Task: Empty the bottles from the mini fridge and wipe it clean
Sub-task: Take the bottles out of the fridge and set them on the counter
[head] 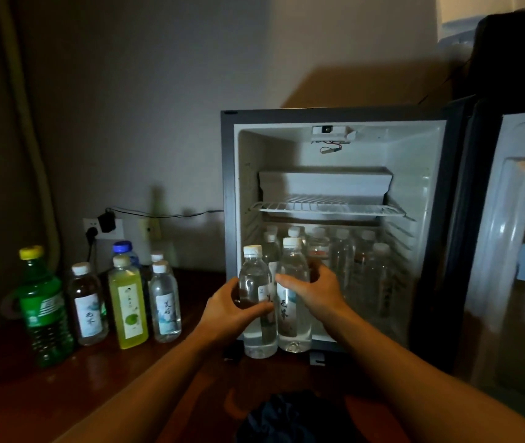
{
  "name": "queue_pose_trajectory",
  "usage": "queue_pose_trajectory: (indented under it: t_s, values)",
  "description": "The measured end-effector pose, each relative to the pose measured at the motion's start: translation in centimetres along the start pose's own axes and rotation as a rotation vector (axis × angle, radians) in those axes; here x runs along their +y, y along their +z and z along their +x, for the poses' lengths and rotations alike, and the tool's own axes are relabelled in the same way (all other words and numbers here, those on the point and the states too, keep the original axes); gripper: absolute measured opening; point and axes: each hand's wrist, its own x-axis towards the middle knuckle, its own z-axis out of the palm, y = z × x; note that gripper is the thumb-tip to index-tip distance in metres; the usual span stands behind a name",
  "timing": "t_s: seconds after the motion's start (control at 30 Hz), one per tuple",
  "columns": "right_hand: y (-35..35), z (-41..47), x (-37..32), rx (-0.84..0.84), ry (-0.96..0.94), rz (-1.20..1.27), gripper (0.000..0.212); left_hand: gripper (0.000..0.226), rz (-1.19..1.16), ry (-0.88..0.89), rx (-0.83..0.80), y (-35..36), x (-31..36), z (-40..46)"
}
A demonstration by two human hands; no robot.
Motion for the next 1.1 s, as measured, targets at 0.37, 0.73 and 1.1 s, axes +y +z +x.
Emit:
queue_pose_trajectory:
  t_s: [0.37,0.73,1.1]
  values:
    - [8.6,0.1,0.5,-0.133,-0.060,-0.095,0.042,0.062,0.146,-0.082,0.139,-7.4,-1.5,-3.8]
    - [13.7,1.2,1.8,-0.296,-0.070,-0.149,0.038,0.055,0.402,-0.206,0.235,-12.4,-5.5,-4.0]
    - [17.3,1.6,3.8,-0.418,-0.089,-0.138,0.038,0.063,0.487,-0.327,0.405,-16.1,-8.9,-4.3]
